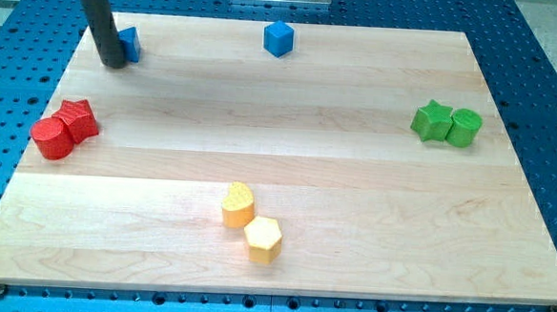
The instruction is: Move the triangle to the top
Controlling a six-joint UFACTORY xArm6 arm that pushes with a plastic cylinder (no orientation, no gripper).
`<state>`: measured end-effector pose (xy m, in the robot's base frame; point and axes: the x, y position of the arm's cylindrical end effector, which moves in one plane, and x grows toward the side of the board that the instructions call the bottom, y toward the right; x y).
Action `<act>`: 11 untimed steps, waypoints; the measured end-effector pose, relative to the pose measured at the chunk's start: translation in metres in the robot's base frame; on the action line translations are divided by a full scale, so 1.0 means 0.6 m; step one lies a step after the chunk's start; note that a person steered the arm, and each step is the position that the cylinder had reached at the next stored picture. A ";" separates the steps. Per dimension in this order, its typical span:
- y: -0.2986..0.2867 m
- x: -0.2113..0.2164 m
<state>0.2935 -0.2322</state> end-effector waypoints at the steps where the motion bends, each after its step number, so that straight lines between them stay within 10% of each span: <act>1: -0.118 -0.029; 3: 0.024 -0.027; 5: 0.067 0.136; 11: 0.166 -0.068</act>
